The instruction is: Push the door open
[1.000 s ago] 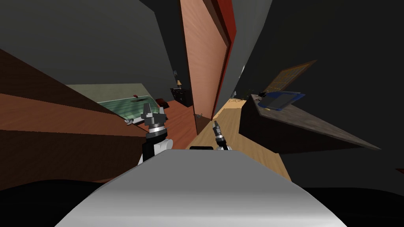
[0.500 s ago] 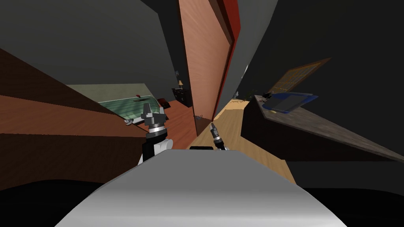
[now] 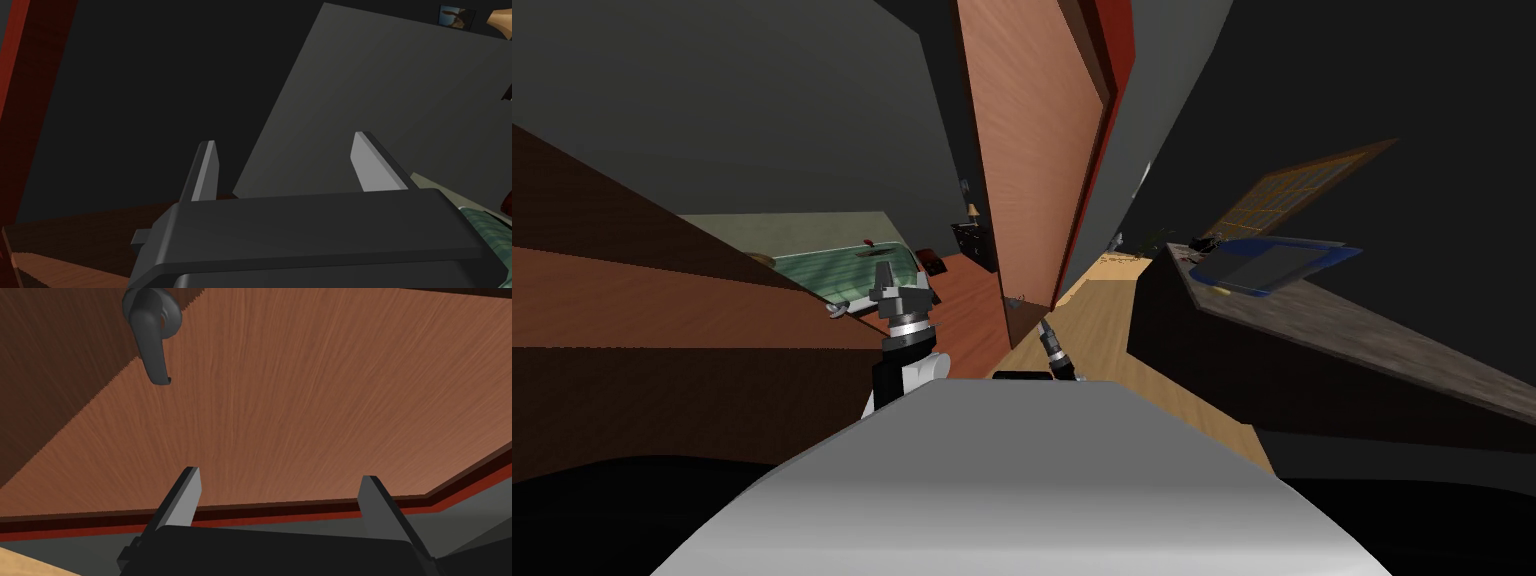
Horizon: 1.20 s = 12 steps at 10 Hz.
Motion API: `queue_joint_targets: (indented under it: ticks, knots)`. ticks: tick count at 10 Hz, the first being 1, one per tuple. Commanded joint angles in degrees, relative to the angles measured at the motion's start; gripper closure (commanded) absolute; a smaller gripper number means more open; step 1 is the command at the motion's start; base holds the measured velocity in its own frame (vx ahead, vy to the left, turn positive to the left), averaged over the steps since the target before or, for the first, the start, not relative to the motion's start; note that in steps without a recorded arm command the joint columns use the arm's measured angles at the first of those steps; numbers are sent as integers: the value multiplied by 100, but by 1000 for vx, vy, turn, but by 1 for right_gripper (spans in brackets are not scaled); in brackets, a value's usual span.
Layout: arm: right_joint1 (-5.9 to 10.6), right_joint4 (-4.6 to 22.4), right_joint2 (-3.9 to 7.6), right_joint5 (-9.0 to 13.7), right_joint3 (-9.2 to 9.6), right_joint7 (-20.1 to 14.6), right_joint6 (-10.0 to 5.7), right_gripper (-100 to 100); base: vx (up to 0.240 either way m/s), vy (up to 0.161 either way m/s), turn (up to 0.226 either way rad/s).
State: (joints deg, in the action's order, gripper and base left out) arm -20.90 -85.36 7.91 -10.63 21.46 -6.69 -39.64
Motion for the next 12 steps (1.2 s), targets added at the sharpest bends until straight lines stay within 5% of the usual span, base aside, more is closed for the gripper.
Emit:
queue_joint_targets:
  ticks: [1,12]
  knots:
    - [79,209,29,-60,77,-84,-50,-100,82,-48,61]
    - [389,1606,174,-573,772,-568,-463,-100,114,-58,69]
